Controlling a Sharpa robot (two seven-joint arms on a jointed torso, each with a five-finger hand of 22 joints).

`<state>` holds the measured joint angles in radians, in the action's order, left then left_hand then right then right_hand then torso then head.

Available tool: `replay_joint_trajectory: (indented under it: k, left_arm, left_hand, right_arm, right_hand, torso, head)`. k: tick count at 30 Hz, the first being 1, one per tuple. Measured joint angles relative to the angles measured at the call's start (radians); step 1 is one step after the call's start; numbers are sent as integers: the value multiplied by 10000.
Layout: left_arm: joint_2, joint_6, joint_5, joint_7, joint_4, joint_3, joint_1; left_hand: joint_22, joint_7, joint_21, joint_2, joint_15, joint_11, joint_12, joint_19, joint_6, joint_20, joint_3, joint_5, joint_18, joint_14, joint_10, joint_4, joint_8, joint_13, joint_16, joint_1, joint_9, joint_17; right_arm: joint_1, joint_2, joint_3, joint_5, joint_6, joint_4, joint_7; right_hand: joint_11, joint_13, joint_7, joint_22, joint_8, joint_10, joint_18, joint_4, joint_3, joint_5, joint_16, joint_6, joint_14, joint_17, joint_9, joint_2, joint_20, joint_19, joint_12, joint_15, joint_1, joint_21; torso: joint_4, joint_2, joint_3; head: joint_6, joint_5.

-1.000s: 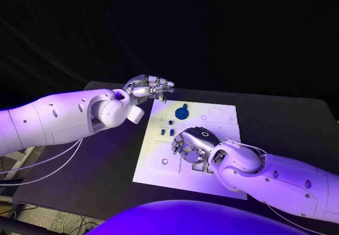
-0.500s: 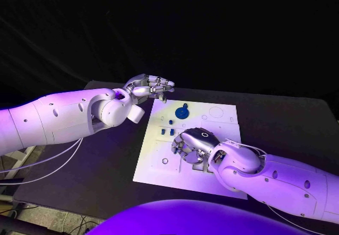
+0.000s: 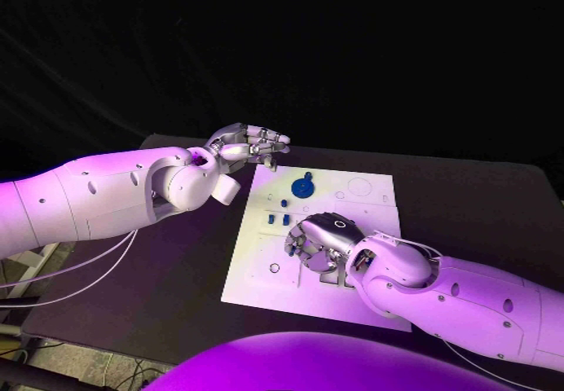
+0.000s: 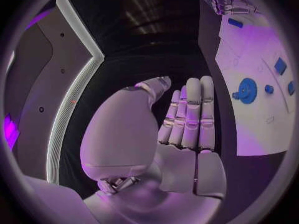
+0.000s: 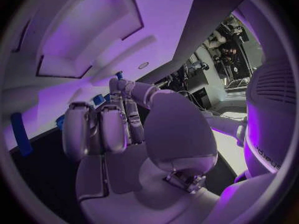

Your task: Assemble the parts on the task board

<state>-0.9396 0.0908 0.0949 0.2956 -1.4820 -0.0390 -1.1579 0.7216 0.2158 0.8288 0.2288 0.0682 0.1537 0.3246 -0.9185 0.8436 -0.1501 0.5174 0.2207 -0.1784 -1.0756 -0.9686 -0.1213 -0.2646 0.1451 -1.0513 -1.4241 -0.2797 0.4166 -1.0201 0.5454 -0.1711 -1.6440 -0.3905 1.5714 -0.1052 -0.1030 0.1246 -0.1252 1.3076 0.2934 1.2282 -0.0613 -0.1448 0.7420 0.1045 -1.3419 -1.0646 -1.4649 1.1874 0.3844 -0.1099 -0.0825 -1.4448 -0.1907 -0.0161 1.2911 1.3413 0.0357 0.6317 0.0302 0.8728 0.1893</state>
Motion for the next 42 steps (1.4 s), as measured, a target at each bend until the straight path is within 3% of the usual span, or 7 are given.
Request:
replay_joint_trajectory:
  k: [27,31,34,36,37,42]
  left_arm:
    - [-25,-29,-1,-38,-18,0,1]
    - [-25,-30,-1,-44,-18,0,1]
    - [-25,-30,-1,-48,-16,0,0]
    - [-24,-30,-1,-51,-15,0,-1]
    - [-24,-31,-1,-52,-15,0,-2]
    - [-23,-35,-1,-58,-14,0,-2]
  left_hand:
    - [-9,-34,-37,0,0,-37,0,0,-34,0,-28,0,0,0,36,-28,0,1,0,0,0,1]
    - [-8,-34,-38,0,0,-37,35,-37,-34,-37,-28,0,0,0,36,-28,0,0,0,0,0,1]
    - [-15,-34,-38,0,0,-36,35,-37,-34,-37,-28,0,0,0,36,-28,0,0,0,0,0,1]
    - [-17,-34,-37,0,0,-37,35,-37,-34,-37,-28,0,0,0,36,-28,0,0,0,0,0,1]
    - [-17,-34,-37,0,0,-37,35,-37,-34,-37,-28,0,-1,0,36,-28,0,0,0,0,0,1]
    - [-17,-34,-38,0,0,-37,34,-37,-34,-37,-28,0,-1,0,36,-28,0,1,0,0,0,1]
  right_arm:
    - [-7,-147,0,1,443,-202,116]
    - [-19,-156,2,1,505,-218,138]
    - [-20,-149,-2,1,505,-232,152]
    - [-18,-132,-11,2,483,-233,157]
    - [-16,-124,-14,4,469,-234,157]
    - [4,-58,-39,18,325,-205,143]
  right_hand:
    - [24,23,0,4,-19,-21,1,-29,27,-27,0,11,0,-37,11,35,0,0,36,0,24,-55]
    - [46,58,-120,5,-19,-43,-1,-13,8,-80,0,167,0,-85,30,99,-6,6,90,0,-46,-180]
    - [179,35,-228,5,-193,-152,-1,17,-240,-81,0,558,-18,-160,12,57,-114,114,293,62,-166,-366]
    - [223,37,-330,5,-347,-251,-3,1,-303,-80,0,837,2,-226,-46,72,-198,198,396,143,-231,-504]
    - [188,36,-467,5,-395,-405,-2,-16,-321,-81,0,1007,3,-261,-75,54,-203,209,481,144,-258,-585]
    - [95,-57,-373,4,-578,-722,-1,-82,-387,-77,28,1200,-15,-370,-110,-28,-291,367,629,199,-261,-856]
  torso:
    - [-1,0,2]
    - [1,-1,2]
    - [3,-5,1]
    - [3,-8,1]
    - [3,-9,1]
    - [-1,-9,1]
  head:
    - [0,-8]
    - [0,-17]
    - [0,-15]
    - [0,-13]
    - [0,-13]
    - [0,-12]
